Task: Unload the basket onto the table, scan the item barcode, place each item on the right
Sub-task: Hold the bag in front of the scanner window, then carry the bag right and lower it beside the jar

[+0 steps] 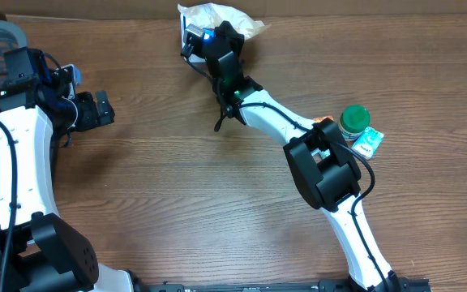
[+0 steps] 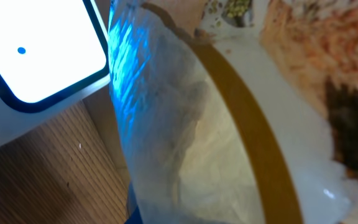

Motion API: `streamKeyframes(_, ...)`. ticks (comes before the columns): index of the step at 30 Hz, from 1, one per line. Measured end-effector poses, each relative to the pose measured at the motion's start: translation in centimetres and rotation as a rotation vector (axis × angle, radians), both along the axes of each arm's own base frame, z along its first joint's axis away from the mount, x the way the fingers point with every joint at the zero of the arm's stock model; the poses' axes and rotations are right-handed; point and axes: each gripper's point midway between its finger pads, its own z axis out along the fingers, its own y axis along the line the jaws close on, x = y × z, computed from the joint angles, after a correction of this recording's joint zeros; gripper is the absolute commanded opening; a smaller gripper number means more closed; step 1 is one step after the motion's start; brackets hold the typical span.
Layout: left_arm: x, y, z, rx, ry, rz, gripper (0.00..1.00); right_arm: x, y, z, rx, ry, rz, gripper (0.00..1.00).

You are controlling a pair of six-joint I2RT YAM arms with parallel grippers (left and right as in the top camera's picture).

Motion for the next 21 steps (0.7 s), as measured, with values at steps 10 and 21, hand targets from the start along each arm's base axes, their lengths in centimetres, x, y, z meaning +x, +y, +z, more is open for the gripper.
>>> streamKeyframes(10,0.0,0.0,0.0,0.0,0.0,0.0,1.0,-1.3,1.0,0.3,0.073,0.049,-0.005,0.04)
streamKeyframes(21,0.0,0.0,0.0,0.002,0.001,0.001,1.0,-9.3,-2.5,10.1,0.405,0.311,-0.059,0.04)
